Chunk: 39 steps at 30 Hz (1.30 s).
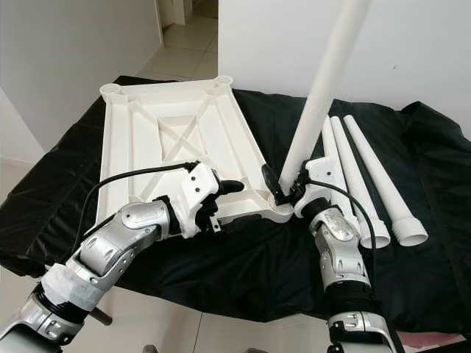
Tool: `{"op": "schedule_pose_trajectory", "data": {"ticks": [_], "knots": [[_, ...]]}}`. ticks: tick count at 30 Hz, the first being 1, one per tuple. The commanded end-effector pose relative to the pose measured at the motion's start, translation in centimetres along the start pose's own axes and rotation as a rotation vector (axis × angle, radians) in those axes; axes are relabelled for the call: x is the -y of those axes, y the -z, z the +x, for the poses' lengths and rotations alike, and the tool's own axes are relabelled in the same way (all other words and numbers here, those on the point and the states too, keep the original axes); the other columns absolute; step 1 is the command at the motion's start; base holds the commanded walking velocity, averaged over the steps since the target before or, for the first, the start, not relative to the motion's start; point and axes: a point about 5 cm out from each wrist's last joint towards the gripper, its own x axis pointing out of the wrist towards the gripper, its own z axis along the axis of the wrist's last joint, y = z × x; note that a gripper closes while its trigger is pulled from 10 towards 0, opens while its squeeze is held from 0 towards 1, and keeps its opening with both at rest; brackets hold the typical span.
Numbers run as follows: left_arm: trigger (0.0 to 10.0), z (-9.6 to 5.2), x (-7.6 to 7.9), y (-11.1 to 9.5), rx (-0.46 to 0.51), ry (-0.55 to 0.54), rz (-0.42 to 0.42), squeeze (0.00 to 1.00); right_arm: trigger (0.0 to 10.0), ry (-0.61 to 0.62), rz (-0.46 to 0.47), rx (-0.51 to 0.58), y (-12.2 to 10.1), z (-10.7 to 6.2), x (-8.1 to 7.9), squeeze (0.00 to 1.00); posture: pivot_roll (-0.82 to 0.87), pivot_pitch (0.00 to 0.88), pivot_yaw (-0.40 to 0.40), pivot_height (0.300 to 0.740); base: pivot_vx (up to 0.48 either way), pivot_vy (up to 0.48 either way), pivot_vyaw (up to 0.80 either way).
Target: Building children table
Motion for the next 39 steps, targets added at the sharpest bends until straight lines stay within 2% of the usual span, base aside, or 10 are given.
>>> {"op": "schedule_pose_trajectory", "data": {"ticks": [1, 2, 3, 4, 15, 16, 17, 28, 34, 39], "knots": [[10.0, 0.1, 0.5, 0.5, -0.017, 0.060, 0.004, 0.00, 7.8, -0.021, -0.002, 0.003, -0.1, 0.3, -0.1, 0.00, -0.08, 0.000, -0.019, 0.740, 0.000, 0.000, 0.00], [10.0, 0.3, 0.6, 0.8, -0.025, 0.051, 0.005, 0.00, 2.8, -0.031, -0.016, -0.017, 0.1, 0.5, 0.2, 0.00, -0.08, 0.000, -0.019, 0.740, 0.000, 0.000, 0.00], [10.0, 0.3, 0.6, 0.8, -0.025, 0.051, 0.005, 0.00, 2.8, -0.031, -0.016, -0.017, 0.1, 0.5, 0.2, 0.00, -0.08, 0.000, -0.019, 0.740, 0.000, 0.000, 0.00], [10.0, 0.4, 0.8, 1.1, -0.029, 0.043, 0.005, 0.00, 0.0, -0.036, -0.023, -0.033, 0.3, 0.5, 0.4, 0.00, -0.07, 0.000, -0.025, 0.740, 0.000, 0.000, 0.00], [10.0, 0.5, 0.8, 1.3, -0.025, 0.021, 0.003, 0.00, 0.0, -0.042, -0.006, -0.058, 1.2, -0.2, 1.1, 0.00, -0.08, 0.000, -0.030, 0.740, 0.000, 0.000, 0.00], [10.0, 0.5, 0.8, 1.3, -0.025, 0.019, 0.006, 0.00, 1.1, -0.027, 0.008, -0.055, 1.3, -0.4, 1.1, 0.00, -0.08, 0.000, -0.031, 0.740, 0.000, 0.000, 0.00], [10.0, 0.4, 0.6, 1.3, -0.026, 0.016, 0.008, 0.00, 10.0, -0.006, 0.022, -0.051, 1.3, -0.6, 0.9, 0.00, -0.09, 0.000, -0.030, 0.740, 0.000, 0.000, 0.00], [10.0, 0.6, 0.3, 1.3, -0.024, 0.009, 0.021, 0.00, 10.0, 0.154, 0.045, -0.072, 1.4, -1.1, -0.1, 0.00, -0.10, 0.000, -0.036, 0.740, 0.000, 0.000, 0.00], [10.0, 0.6, 0.3, 1.4, -0.023, 0.010, 0.025, 0.00, 10.0, 0.348, 0.078, -0.110, 1.8, -1.6, -1.4, 0.00, -0.10, 0.000, -0.045, 0.740, 0.000, 0.000, 0.00], [10.0, 0.3, -0.1, 1.4, -0.025, -0.002, 0.032, 0.00, 10.0, 0.675, 0.090, -0.115, 2.1, -3.2, -3.5, 0.00, -0.10, 0.000, -0.054, 0.740, 0.000, 0.000, 0.00]]}}
